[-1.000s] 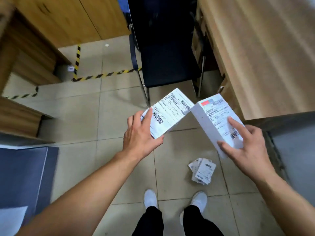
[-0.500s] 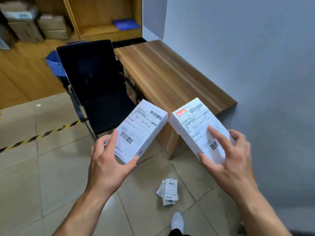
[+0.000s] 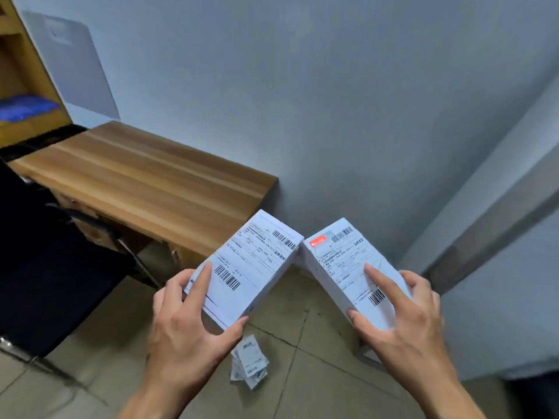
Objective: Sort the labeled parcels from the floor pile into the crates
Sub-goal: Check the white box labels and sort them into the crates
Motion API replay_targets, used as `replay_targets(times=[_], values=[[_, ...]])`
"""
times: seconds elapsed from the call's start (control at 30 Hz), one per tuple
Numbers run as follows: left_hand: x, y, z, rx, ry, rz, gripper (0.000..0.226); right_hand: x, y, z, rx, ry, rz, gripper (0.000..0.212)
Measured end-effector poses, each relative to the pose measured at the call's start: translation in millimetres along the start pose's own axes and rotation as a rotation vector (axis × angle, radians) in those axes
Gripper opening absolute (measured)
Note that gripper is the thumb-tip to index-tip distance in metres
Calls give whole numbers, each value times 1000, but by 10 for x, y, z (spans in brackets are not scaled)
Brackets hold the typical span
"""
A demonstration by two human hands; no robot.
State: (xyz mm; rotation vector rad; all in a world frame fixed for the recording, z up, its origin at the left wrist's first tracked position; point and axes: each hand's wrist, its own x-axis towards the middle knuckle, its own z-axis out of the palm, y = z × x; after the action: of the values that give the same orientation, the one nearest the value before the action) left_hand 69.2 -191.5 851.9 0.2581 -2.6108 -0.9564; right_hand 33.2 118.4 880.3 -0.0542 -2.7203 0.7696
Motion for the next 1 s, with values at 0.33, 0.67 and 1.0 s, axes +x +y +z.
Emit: replay_targets(times=[0.33,0.67,1.0], values=[[-50,1312,901,-50,-212,237,94,-508,936,-904,-79,11,378,81],[-886,3055,2144,-143,-410,436,93,-1241,2474,-2115,-119,317,568,73],[-2163,4675,3235,-285,-546,630,95,-2128,4060,-3190,-124,577,655,72]])
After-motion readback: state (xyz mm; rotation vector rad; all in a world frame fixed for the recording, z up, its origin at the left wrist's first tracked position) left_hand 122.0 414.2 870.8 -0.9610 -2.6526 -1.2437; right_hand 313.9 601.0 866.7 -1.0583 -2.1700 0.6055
